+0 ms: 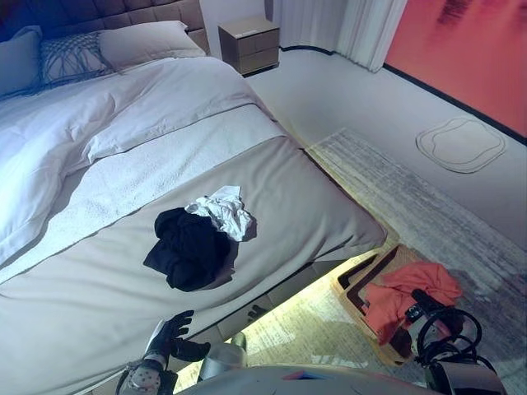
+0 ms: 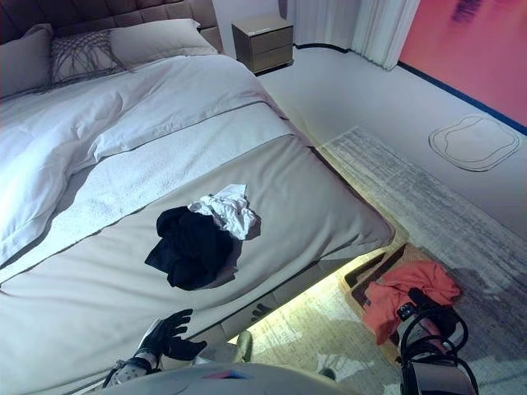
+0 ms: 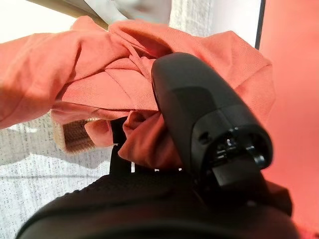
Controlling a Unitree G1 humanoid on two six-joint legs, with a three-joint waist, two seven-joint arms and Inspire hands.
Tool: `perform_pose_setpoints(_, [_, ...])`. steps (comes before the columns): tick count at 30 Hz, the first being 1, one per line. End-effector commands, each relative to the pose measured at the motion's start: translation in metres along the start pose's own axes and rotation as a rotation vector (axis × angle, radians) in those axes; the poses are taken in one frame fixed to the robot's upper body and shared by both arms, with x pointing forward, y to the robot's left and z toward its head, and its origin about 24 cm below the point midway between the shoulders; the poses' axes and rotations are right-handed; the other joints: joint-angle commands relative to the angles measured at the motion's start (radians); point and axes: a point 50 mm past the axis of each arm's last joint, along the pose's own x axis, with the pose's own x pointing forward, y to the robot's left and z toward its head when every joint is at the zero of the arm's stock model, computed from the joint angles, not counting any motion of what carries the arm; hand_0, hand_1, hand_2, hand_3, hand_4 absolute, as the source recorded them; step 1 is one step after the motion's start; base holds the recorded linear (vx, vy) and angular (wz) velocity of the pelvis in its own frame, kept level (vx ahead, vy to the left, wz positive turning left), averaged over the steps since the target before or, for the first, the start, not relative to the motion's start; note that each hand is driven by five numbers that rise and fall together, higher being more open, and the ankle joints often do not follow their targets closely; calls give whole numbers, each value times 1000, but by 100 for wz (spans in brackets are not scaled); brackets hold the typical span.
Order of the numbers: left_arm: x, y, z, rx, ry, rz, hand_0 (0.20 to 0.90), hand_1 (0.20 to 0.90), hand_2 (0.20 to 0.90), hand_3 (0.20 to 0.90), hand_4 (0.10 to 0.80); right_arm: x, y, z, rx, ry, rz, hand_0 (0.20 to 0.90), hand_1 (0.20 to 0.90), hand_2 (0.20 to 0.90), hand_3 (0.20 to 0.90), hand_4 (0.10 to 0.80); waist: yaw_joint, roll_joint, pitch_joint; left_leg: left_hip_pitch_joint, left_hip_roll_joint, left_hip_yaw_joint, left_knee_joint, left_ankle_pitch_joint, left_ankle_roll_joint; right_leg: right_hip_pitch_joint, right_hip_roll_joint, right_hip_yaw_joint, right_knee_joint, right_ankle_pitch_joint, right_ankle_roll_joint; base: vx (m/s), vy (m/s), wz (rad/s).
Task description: Pick up the clothes from the bed and place them into the basket
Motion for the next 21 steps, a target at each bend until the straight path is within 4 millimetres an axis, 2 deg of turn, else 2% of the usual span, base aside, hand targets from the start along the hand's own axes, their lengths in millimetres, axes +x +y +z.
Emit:
perform_pose_setpoints(1, [7, 4, 20, 5, -90, 22, 900, 900, 900, 900, 800, 7, 0, 72, 75, -228, -34, 300, 300, 300, 200, 100, 5, 7, -27, -68, -10, -88, 17, -1, -19, 19, 6, -35, 73, -61, 16, 0, 0, 0])
perform_pose_setpoints(7, [7, 7, 19, 10, -90, 22, 900, 900, 900, 900, 800, 10, -10, 87, 93, -250, -107, 300, 300, 300, 200, 100, 2, 14, -24, -52, -12, -93, 4, -1, -19, 22, 4, -39, 70, -58, 18, 0, 0, 0])
perform_pose_setpoints(15, [6, 11, 17, 4, -79, 39, 900, 900, 900, 900, 800, 10, -12, 103, 98, -286, -127, 300, 300, 300, 200, 100, -2, 17, -19, -40, -14, -97, -10, -1, -19, 23, 3, -42, 71, -57, 20, 0, 0, 0])
perform_pose_setpoints(16, [6, 12, 17, 2, -77, 39, 900, 900, 900, 900, 800, 10, -13, 104, 97, -289, -145, 462, 462, 462, 389, 289, -2, 17, -20, -38, -14, -98, -12, -1, -19, 23, 3, -43, 70, -57, 20, 0, 0, 0])
perform_pose_setpoints(17, [6, 12, 16, 1, -73, 39, 900, 900, 900, 900, 800, 10, -15, 106, 103, -292, -150, 761, 761, 761, 738, 638, -2, 17, -21, -36, -14, -98, -16, -1, -19, 23, 3, -44, 69, -57, 20, 0, 0, 0])
perform_pose_setpoints(18, [5, 12, 16, 1, -70, 38, 900, 900, 900, 900, 800, 10, -16, 108, 108, -294, -152, 900, 900, 900, 900, 800, -2, 18, -22, -34, -13, -98, -19, -1, -19, 24, 4, -44, 68, -57, 21, 0, 0, 0])
perform_pose_setpoints(21, [5, 12, 14, -5, -65, 34, 900, 900, 900, 900, 800, 9, -14, 112, 108, -309, -133, 900, 900, 900, 900, 800, -2, 19, -22, -29, -14, -102, -23, -2, -19, 25, 5, -46, 68, -58, 21, 0, 0, 0])
